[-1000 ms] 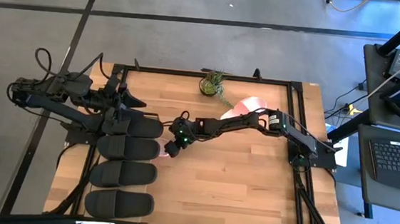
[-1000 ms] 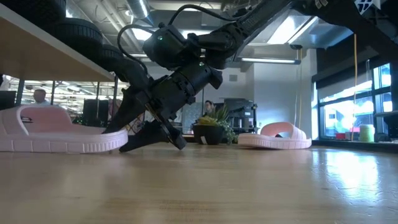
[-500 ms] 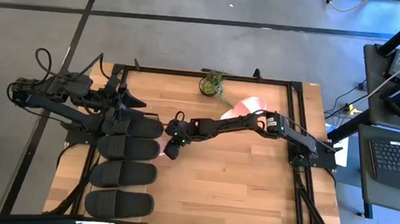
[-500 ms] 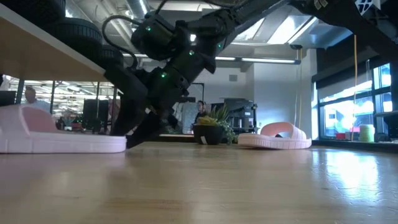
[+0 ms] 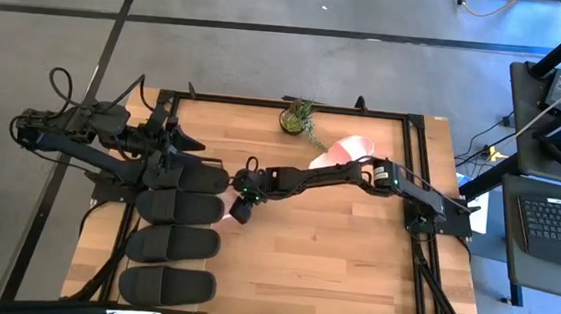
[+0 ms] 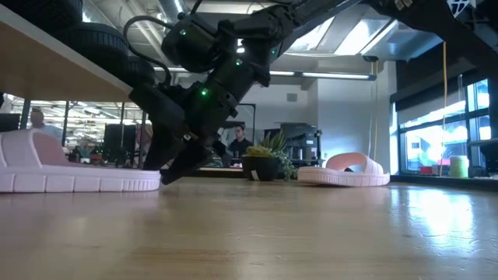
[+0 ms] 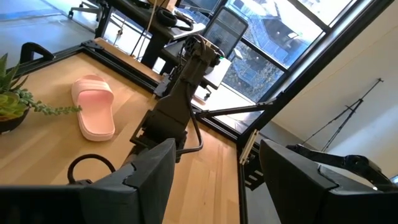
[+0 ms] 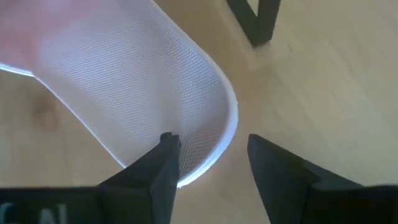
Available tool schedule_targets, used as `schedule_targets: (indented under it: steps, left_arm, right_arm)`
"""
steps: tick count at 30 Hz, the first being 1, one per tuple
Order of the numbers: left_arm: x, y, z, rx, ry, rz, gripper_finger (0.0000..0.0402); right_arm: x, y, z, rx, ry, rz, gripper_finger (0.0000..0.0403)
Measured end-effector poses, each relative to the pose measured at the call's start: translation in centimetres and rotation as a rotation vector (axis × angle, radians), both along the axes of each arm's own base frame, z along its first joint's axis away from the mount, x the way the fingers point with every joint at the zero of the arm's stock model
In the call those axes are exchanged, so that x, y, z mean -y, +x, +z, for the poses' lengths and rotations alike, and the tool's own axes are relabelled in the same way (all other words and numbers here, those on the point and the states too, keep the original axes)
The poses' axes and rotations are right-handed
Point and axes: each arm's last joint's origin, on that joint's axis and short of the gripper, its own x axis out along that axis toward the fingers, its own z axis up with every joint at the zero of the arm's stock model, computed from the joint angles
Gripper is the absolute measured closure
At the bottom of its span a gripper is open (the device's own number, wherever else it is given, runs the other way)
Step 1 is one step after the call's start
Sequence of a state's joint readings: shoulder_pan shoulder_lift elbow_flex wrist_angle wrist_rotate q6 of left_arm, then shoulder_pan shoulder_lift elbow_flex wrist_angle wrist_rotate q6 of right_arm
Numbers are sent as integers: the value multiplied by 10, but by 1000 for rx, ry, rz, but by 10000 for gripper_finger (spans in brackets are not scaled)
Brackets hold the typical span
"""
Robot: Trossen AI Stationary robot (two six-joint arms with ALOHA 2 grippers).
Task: Pick and place slides into the shelf
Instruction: Put the bottom pink slipper under the shelf
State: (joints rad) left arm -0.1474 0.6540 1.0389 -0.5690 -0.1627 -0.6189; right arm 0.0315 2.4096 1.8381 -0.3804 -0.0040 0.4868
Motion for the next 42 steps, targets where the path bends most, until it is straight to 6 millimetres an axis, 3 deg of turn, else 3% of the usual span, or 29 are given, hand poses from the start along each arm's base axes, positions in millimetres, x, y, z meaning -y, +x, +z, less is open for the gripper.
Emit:
schedule_targets:
  steps: [20,31,42]
  left_arm:
    - [0,0,0,0,-6,1,177]
    - [0,0,0,0,-6,1,177]
    - [0,0,0,1,-7,1,177]
  right_arm:
    - [-20,-2,0,-9,14,43,212]
    - [-20,-2,0,-10,18,48,212]
    - [-31,-4,11,7,27,106,212]
